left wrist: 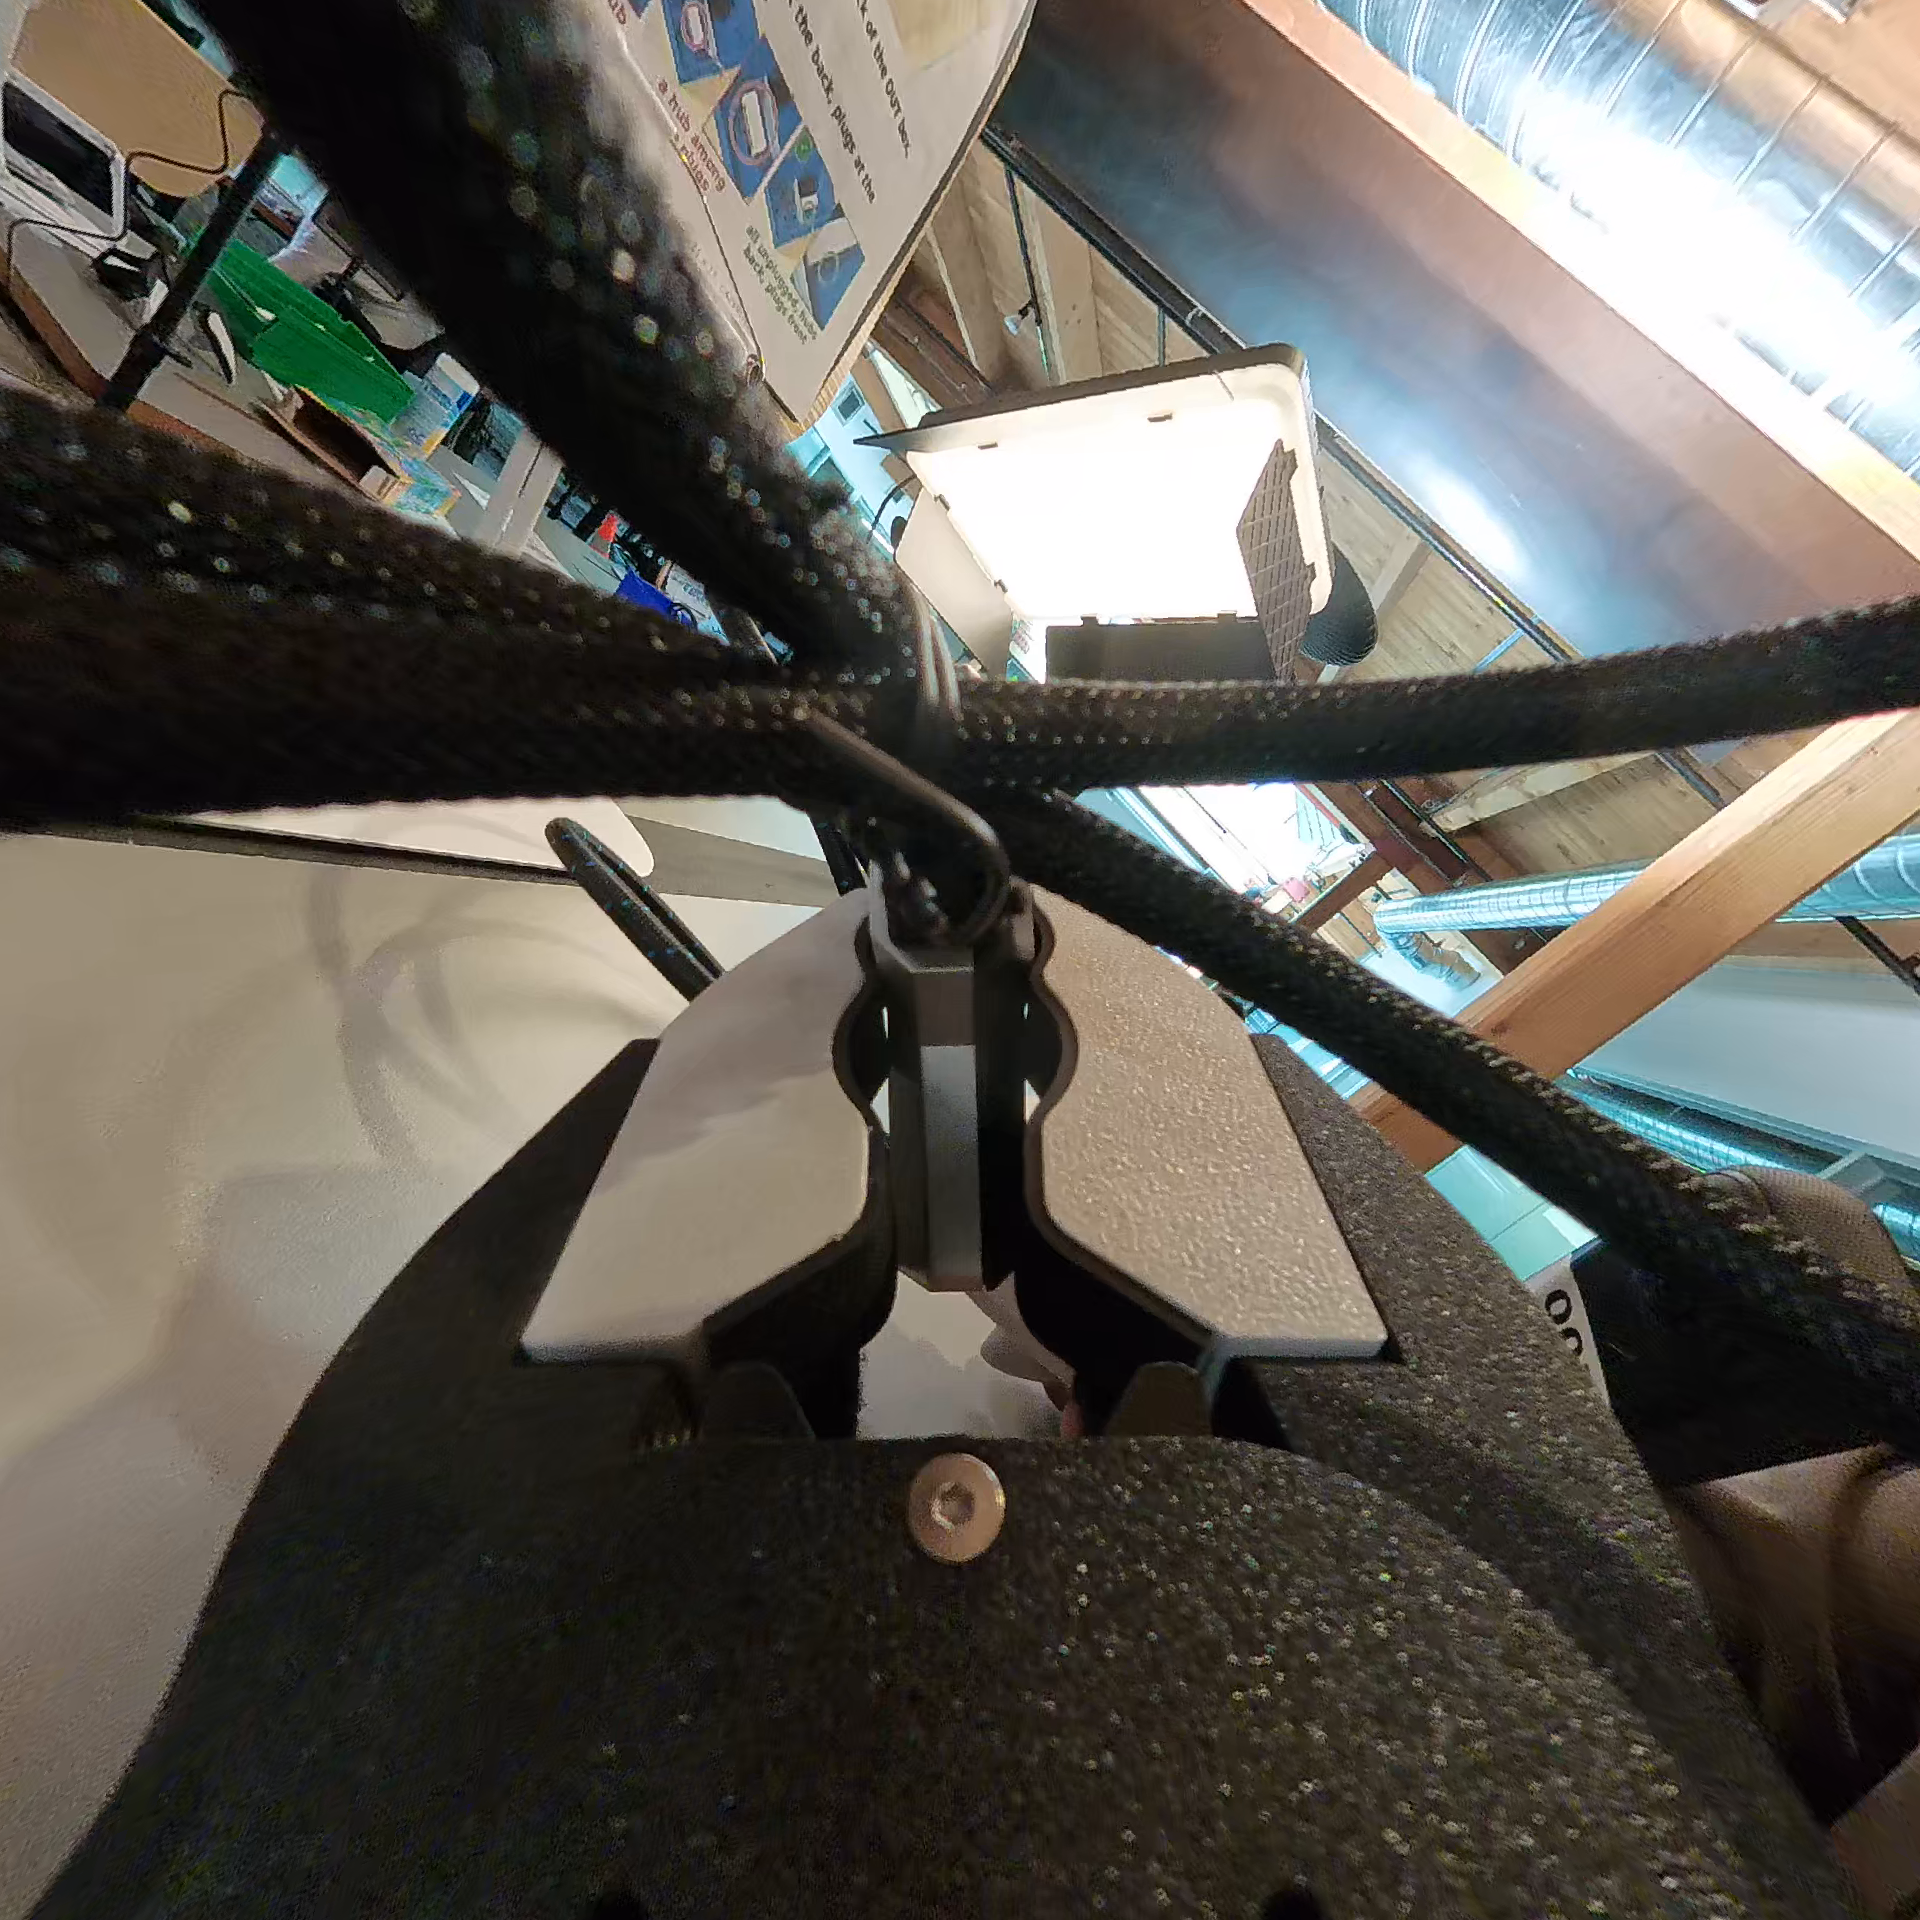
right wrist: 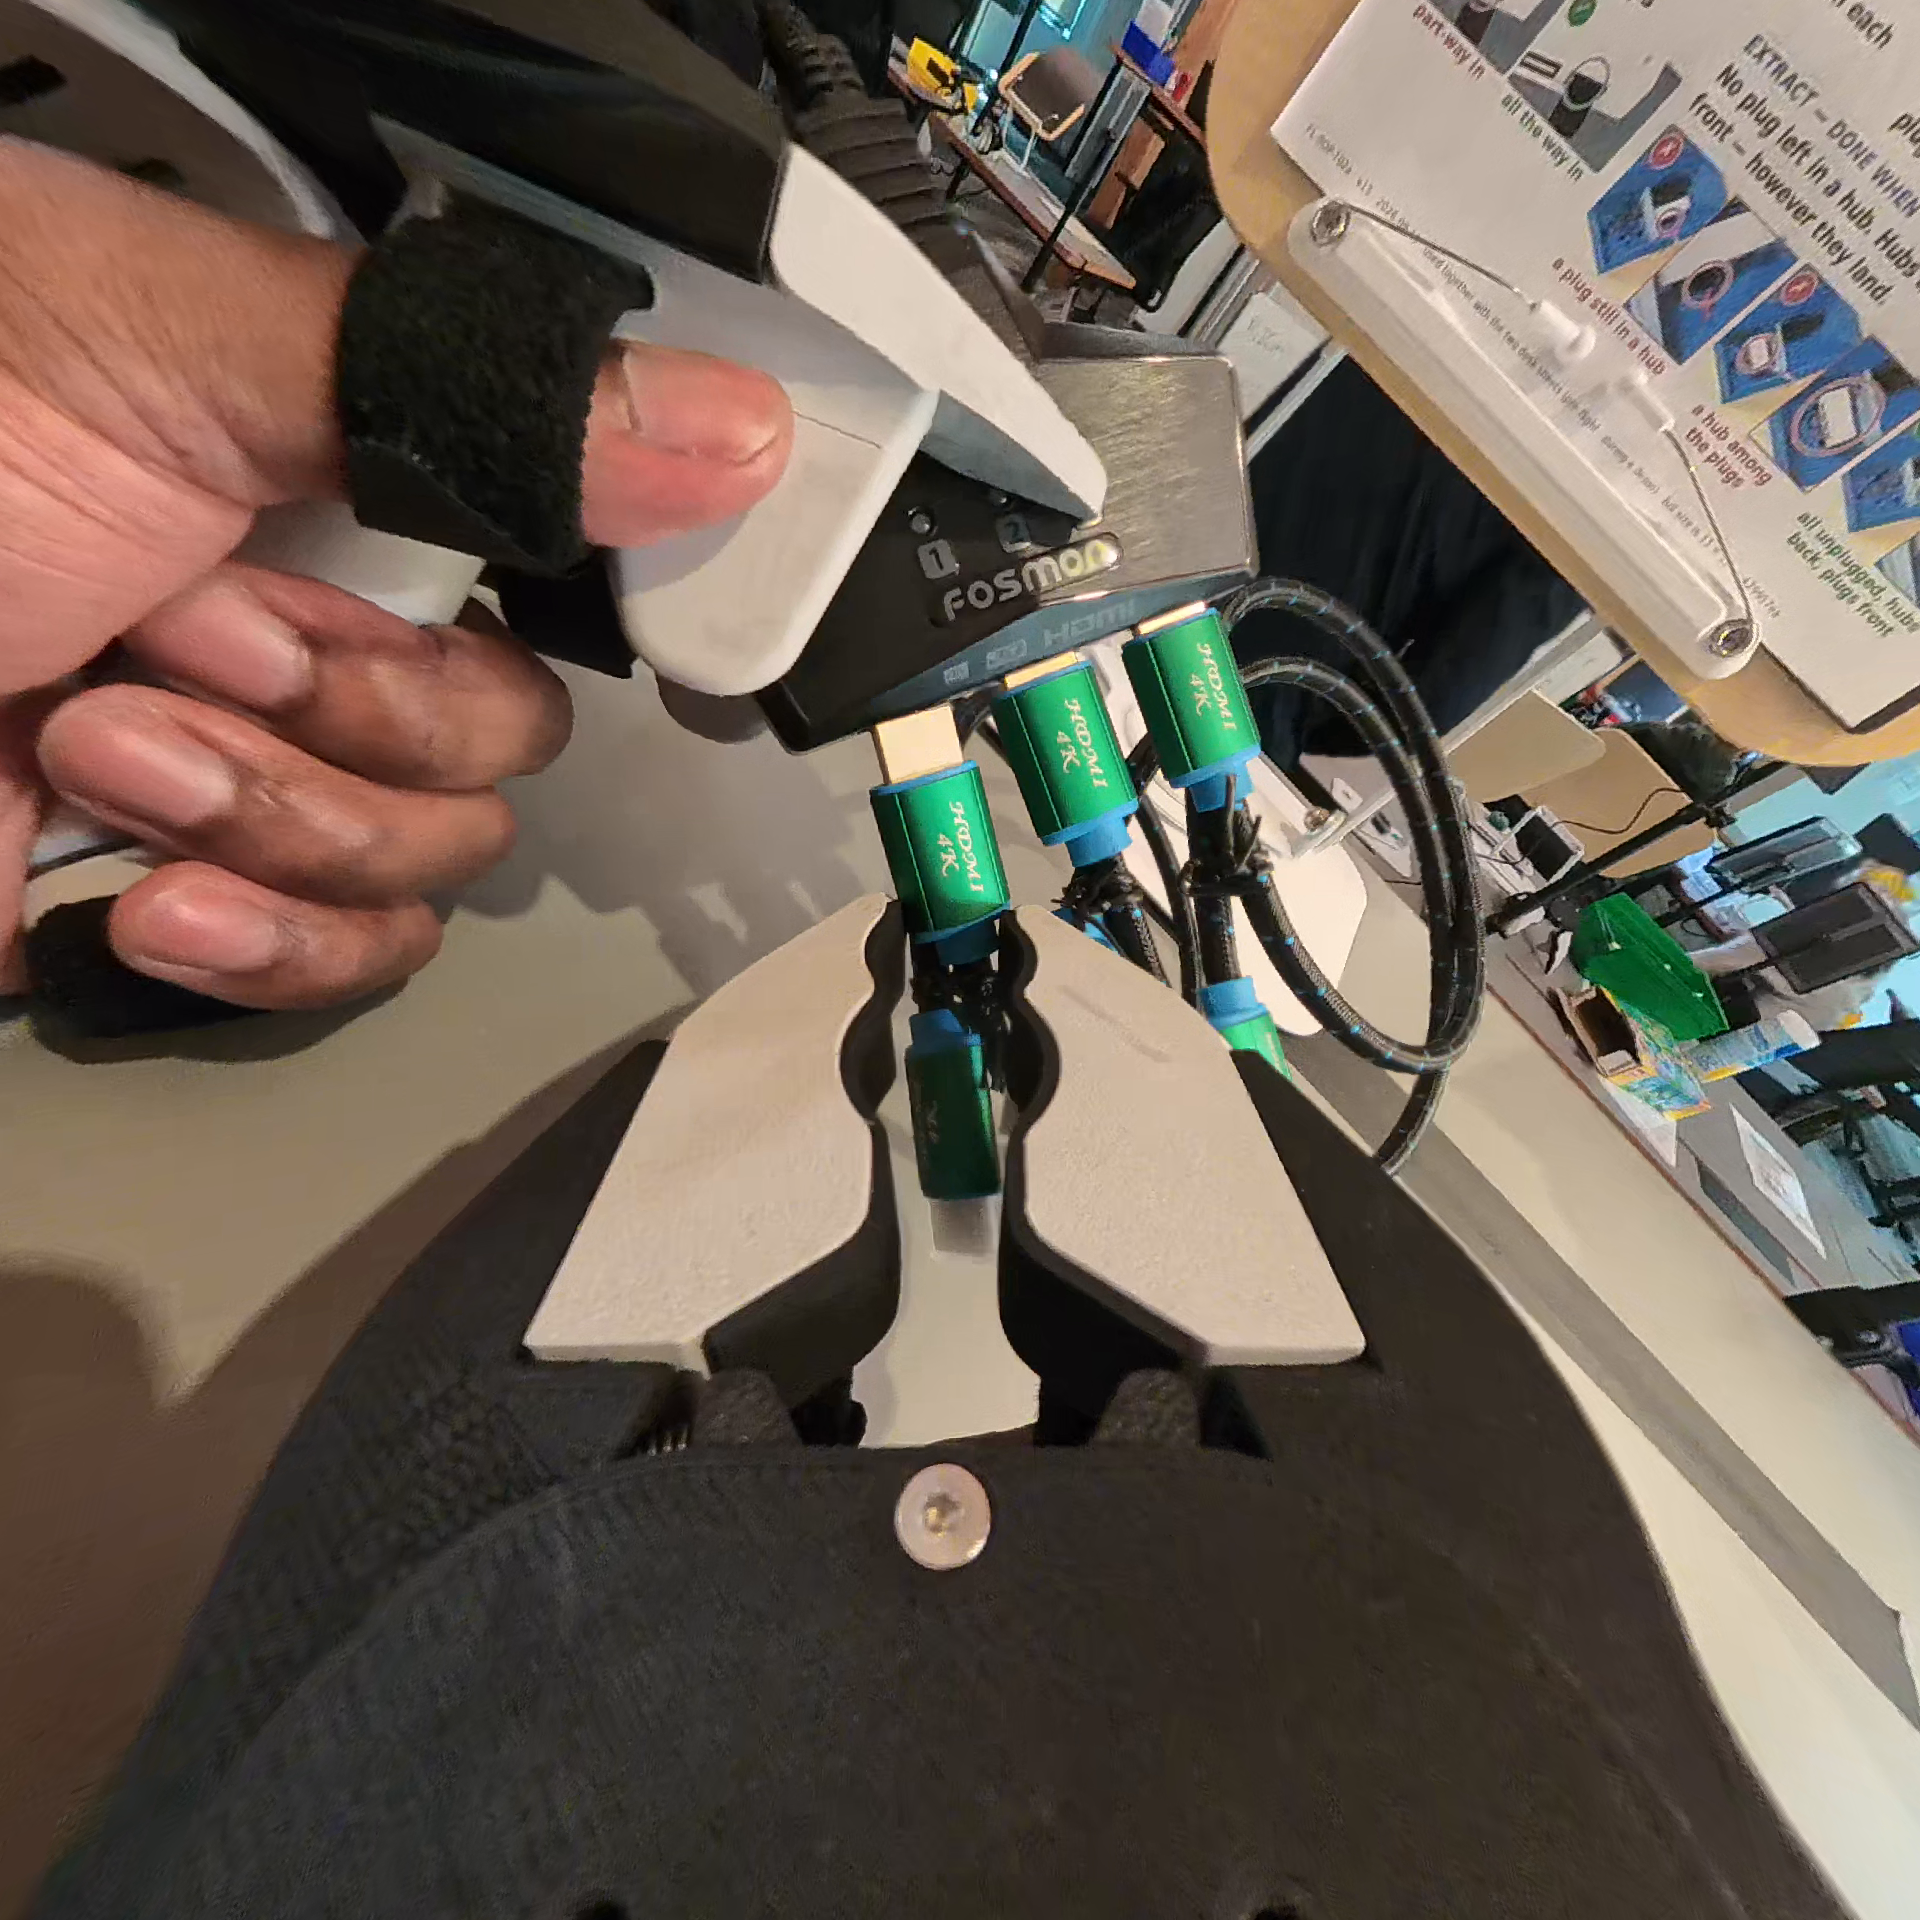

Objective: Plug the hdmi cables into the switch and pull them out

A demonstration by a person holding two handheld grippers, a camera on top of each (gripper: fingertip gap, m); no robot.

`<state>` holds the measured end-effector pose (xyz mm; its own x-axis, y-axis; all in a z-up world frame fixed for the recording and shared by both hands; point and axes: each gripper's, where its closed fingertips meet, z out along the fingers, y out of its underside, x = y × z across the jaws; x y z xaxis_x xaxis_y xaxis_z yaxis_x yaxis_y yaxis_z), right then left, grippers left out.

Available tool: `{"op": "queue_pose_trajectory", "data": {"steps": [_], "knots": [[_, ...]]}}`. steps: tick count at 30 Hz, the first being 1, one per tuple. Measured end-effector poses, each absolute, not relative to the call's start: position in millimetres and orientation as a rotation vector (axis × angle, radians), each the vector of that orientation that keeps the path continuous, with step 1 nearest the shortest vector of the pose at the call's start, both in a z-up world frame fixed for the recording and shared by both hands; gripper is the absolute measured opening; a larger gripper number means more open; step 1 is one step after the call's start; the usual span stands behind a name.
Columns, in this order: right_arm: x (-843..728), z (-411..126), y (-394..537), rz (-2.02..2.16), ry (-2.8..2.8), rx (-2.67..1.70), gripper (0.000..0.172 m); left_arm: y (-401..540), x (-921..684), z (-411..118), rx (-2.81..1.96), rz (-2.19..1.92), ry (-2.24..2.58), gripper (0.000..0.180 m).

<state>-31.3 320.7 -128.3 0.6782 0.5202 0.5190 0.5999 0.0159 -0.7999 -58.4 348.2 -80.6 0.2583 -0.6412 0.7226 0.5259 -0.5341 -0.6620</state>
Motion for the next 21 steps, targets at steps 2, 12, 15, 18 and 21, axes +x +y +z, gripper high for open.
{"op": "queue_pose_trajectory", "data": {"steps": [2,12,15,18,21], "knots": [[-31,-130,322,-0.105,-0.95,-1.62,0.016,348,-57,-82,-1.552,-1.492,0.113,0.022],[-31,-129,320,-0.367,-1.055,-1.524,0.015,347,-58,-80,-1.529,-1.46,0.102,0.022],[-28,-134,322,-0.399,-1.062,-1.552,0.015,346,-54,-82,-1.555,-1.397,0.134,0.022],[-25,-140,324,-0.386,-1.051,-1.605,0.015,344,-47,-84,-1.578,-1.288,0.191,0.022],[-21,-144,327,-0.367,-1.038,-1.644,0.015,341,-39,-85,-1.589,-1.195,0.246,0.022]]}}
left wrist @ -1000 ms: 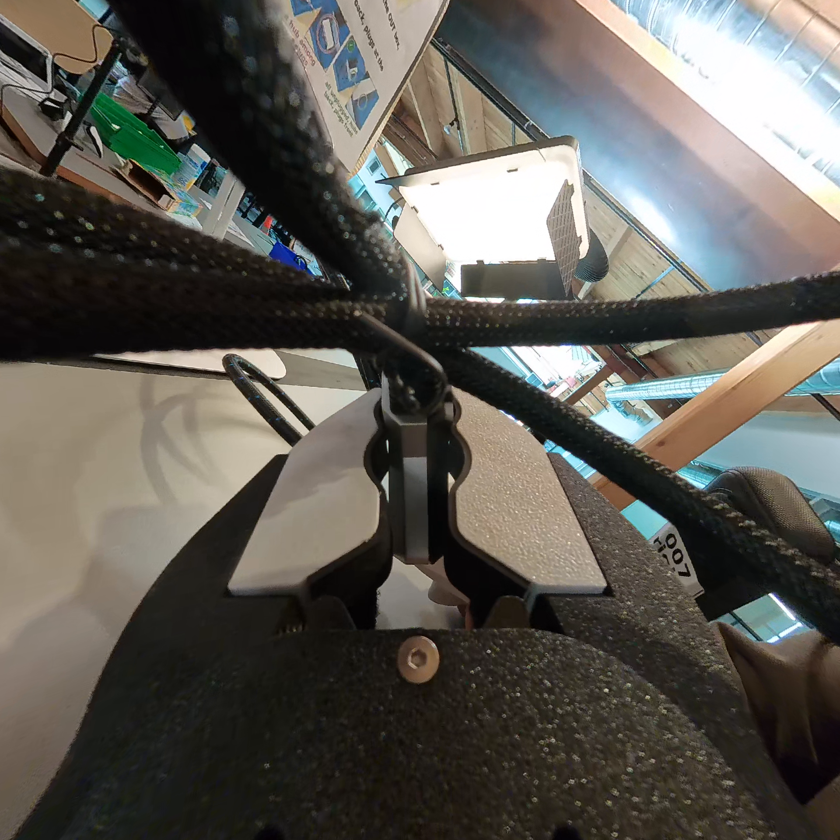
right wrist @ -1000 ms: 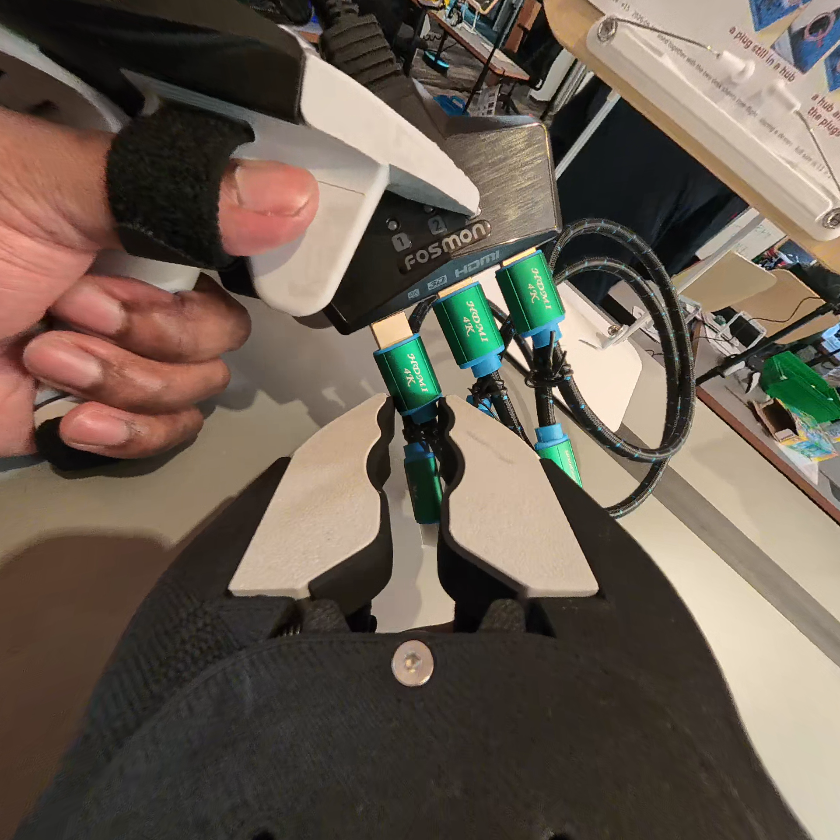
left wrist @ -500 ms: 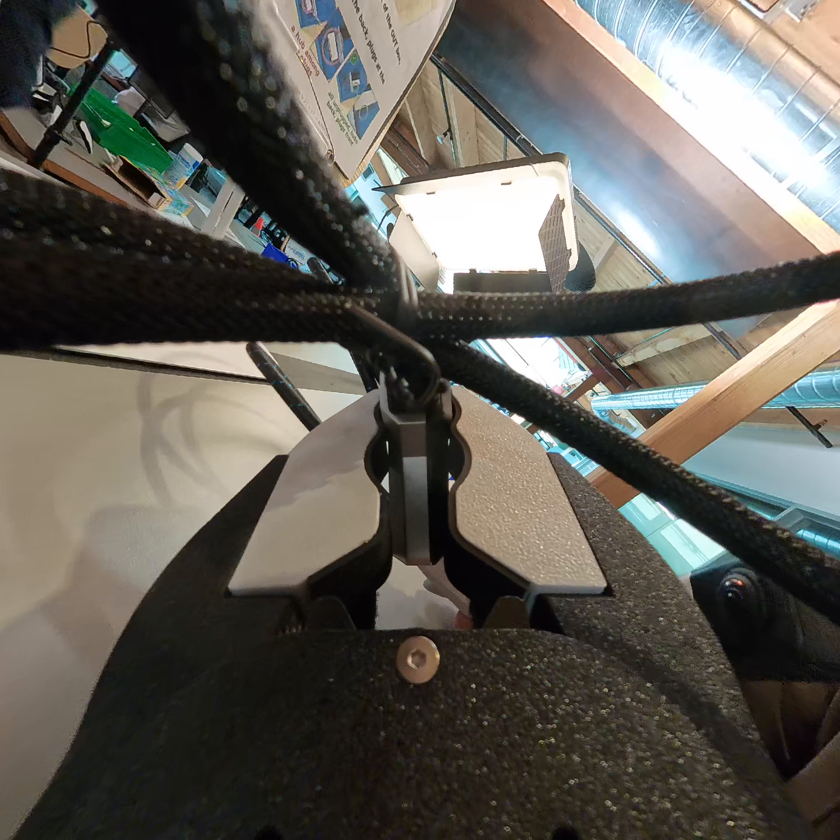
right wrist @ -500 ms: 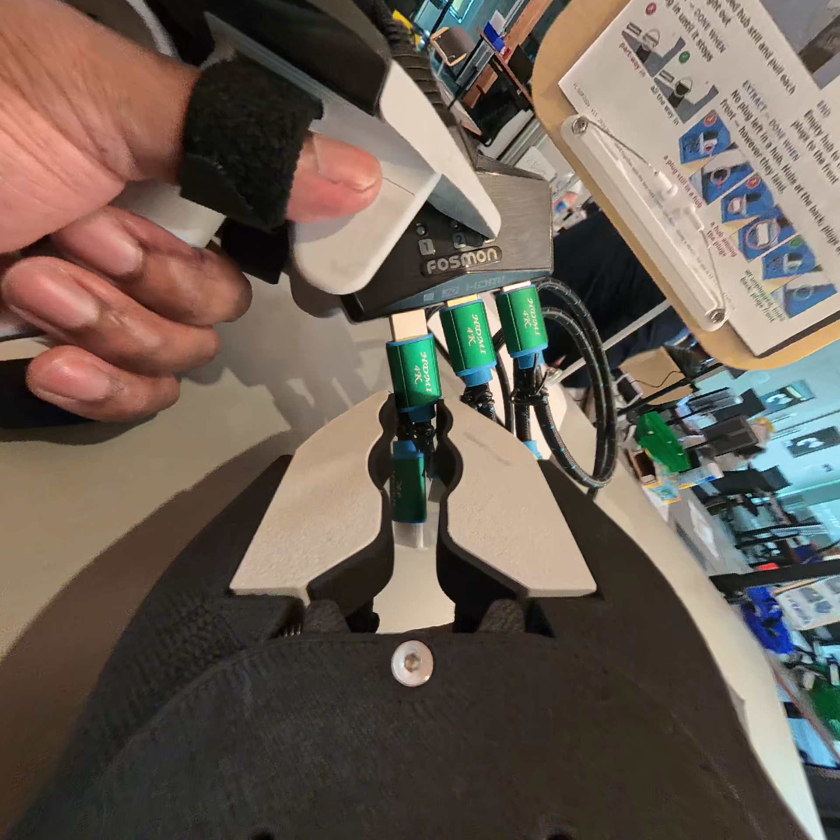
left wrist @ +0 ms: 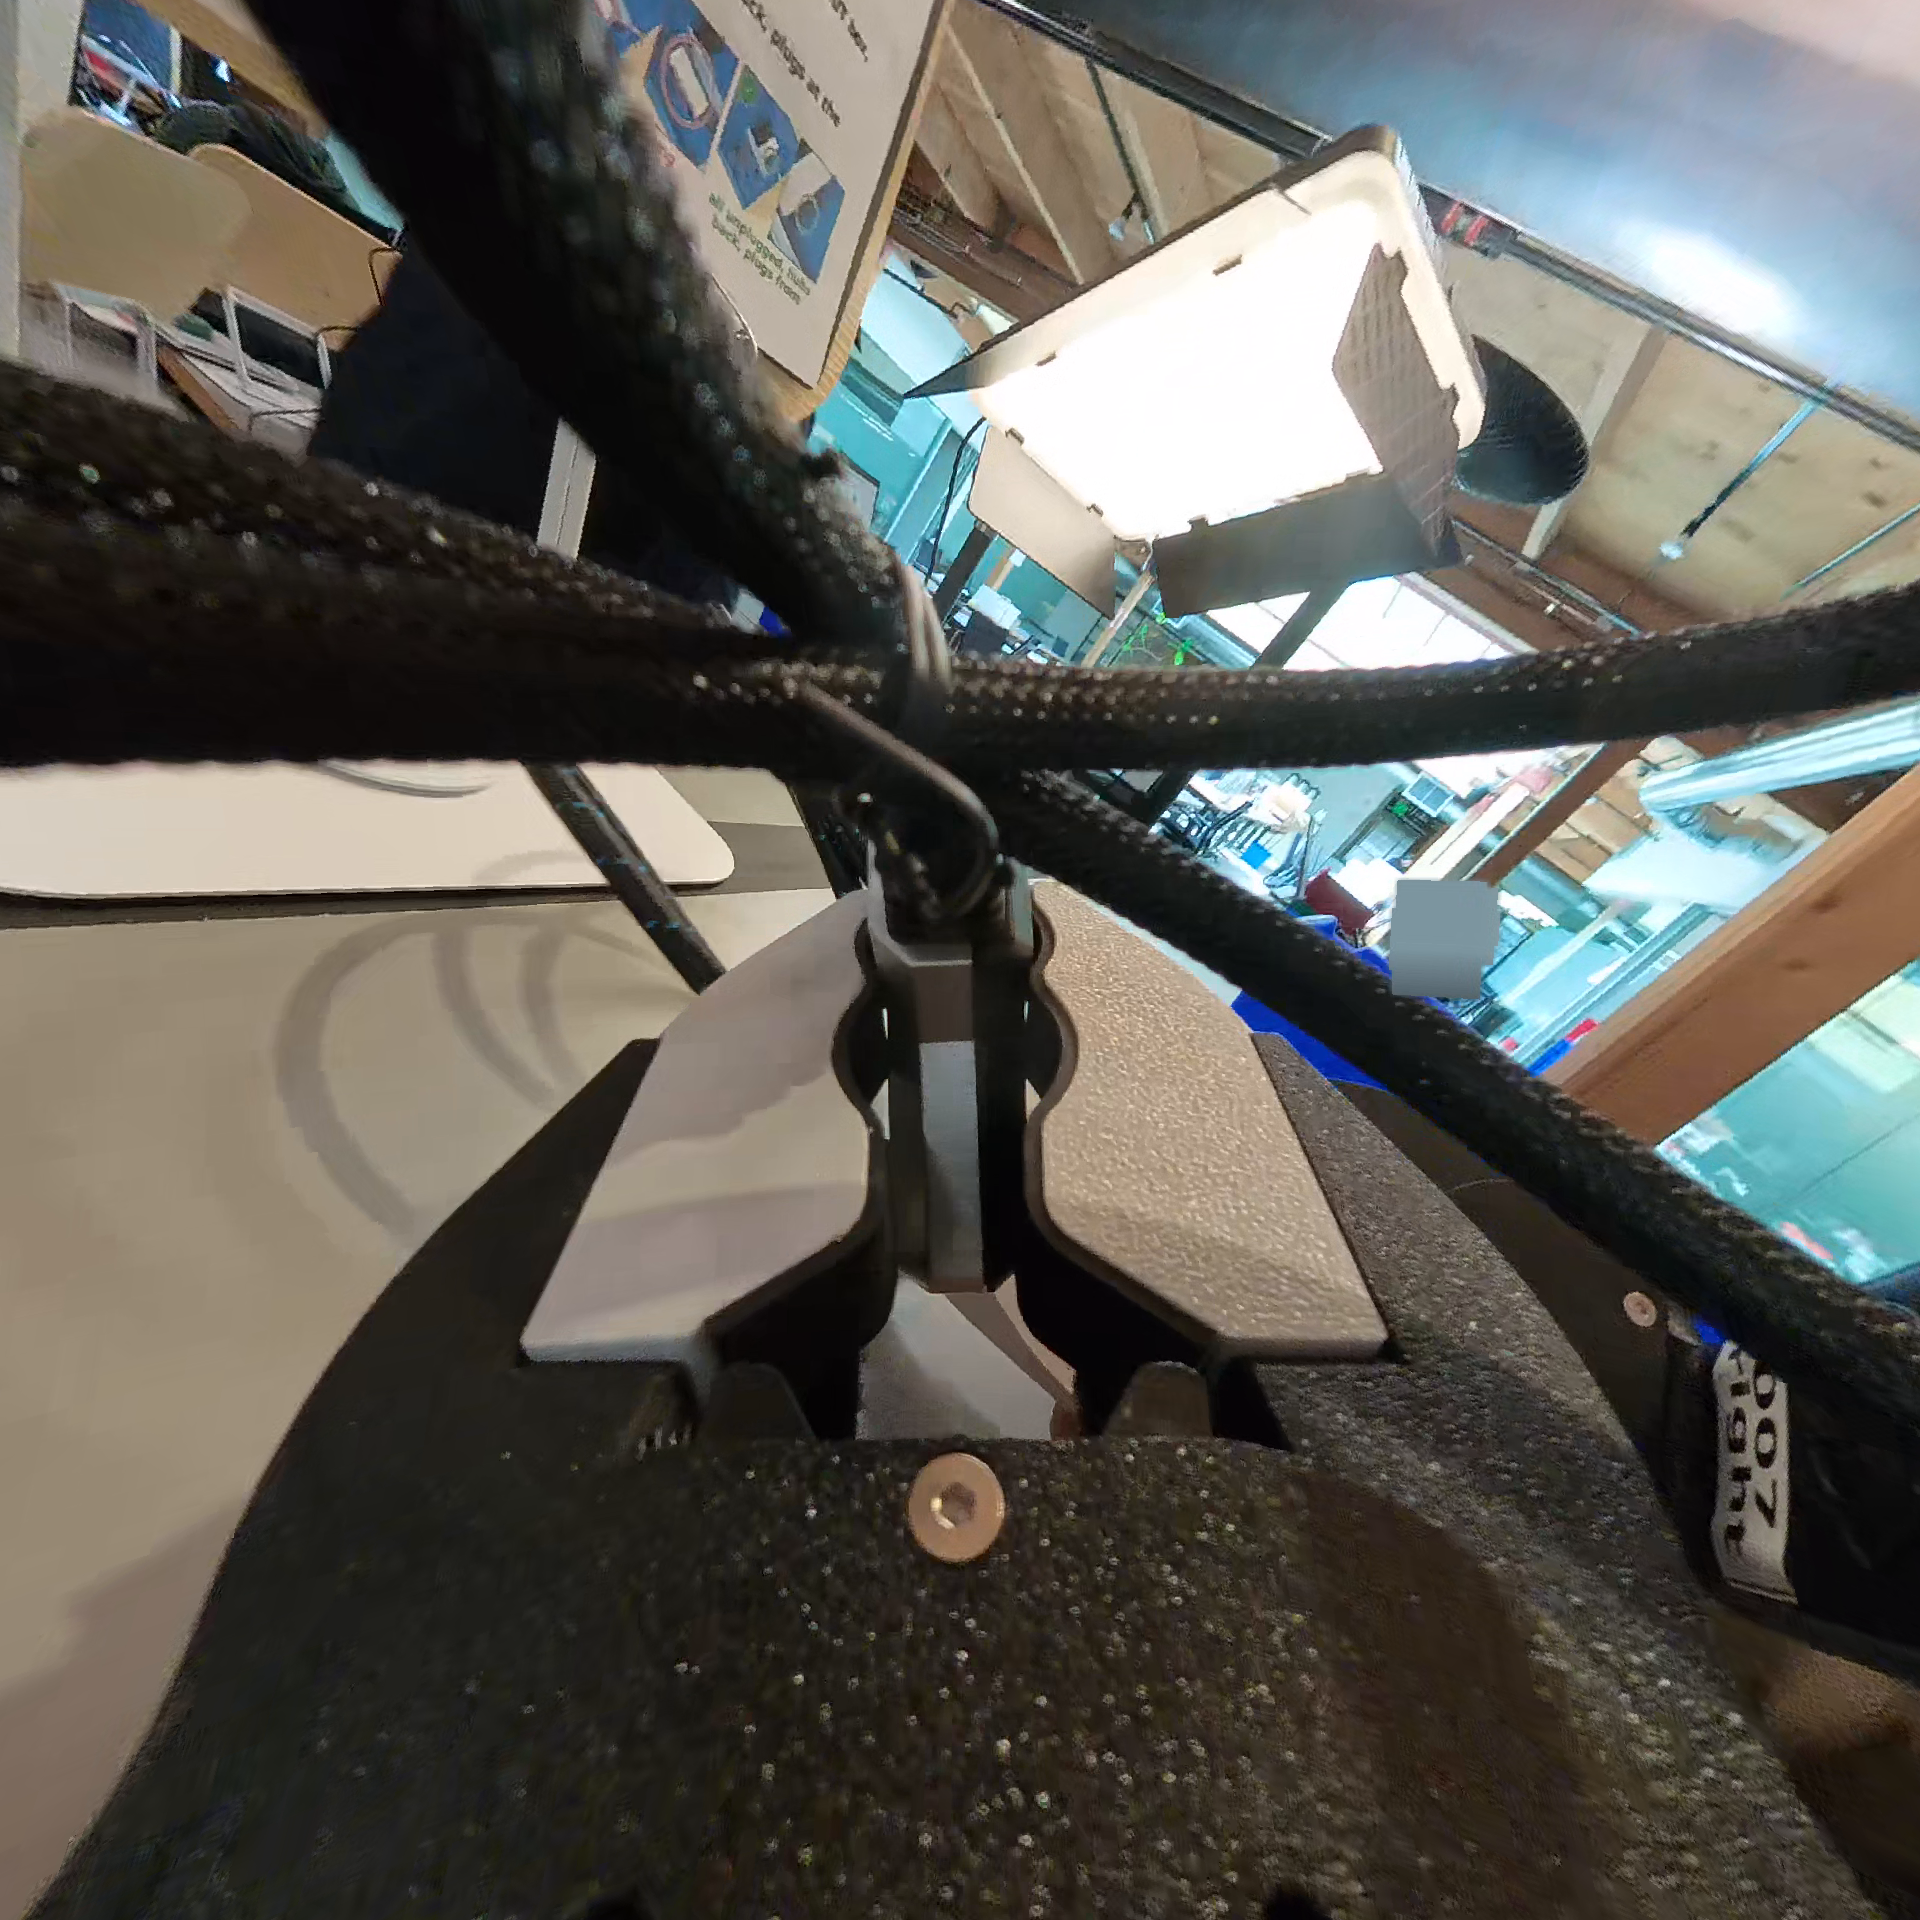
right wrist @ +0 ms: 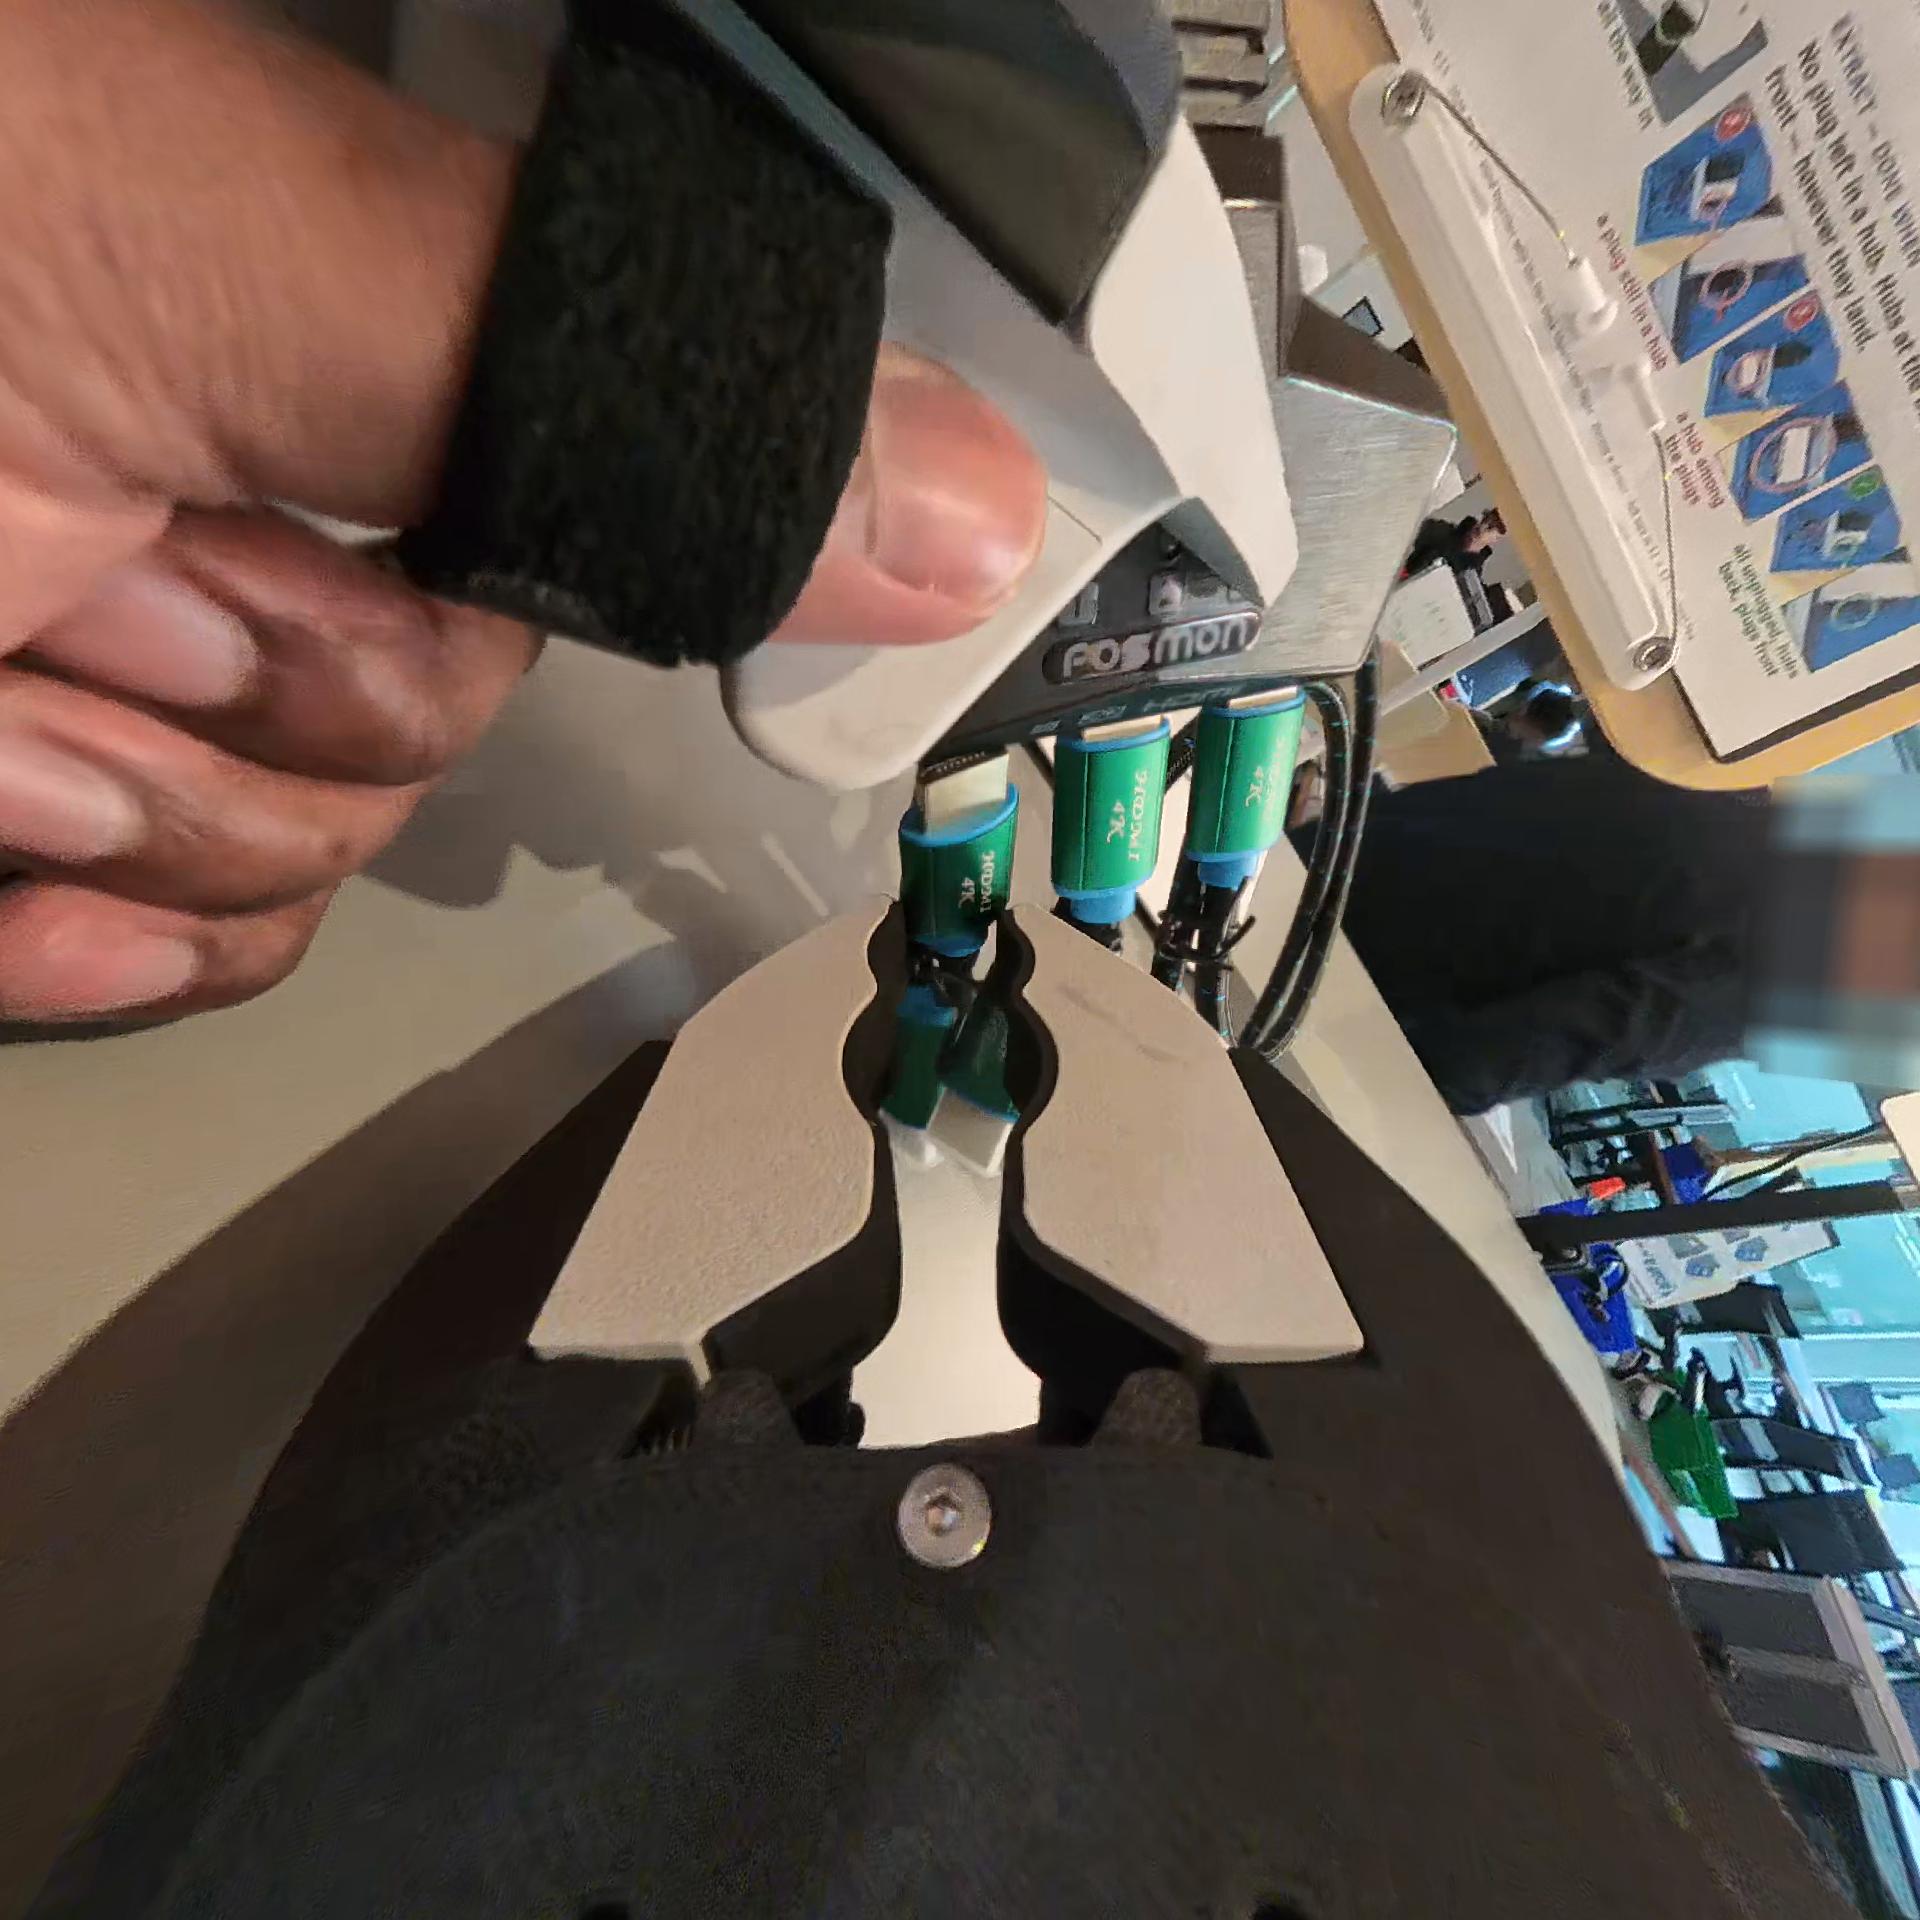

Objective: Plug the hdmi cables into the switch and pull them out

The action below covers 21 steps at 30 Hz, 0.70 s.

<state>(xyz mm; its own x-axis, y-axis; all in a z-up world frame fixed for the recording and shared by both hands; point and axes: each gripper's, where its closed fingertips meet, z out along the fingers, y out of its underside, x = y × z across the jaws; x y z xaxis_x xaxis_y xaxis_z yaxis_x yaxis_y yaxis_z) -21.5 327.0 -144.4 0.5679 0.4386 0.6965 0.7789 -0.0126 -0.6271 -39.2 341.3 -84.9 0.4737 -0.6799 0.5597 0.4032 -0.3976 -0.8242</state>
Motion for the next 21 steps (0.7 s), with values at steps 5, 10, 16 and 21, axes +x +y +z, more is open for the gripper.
{"op": "queue_pose_trajectory", "data": {"steps": [5,10,16,21], "knots": [[-21,-146,328,-0.365,-1.032,-1.649,0.014,339,-34,-85,-1.59,-1.212,0.252,0.022],[-21,-145,329,-0.407,-1.043,-1.605,0.014,343,-38,-88,-1.604,-1.286,0.169,0.022],[-29,-130,323,-0.518,-1.065,-1.454,0.012,345,-38,-92,-1.629,-1.342,0.096,0.022],[-30,-132,323,-0.506,-1.083,-1.45,0.012,347,-39,-95,-1.649,-1.381,0.047,0.022]]}}
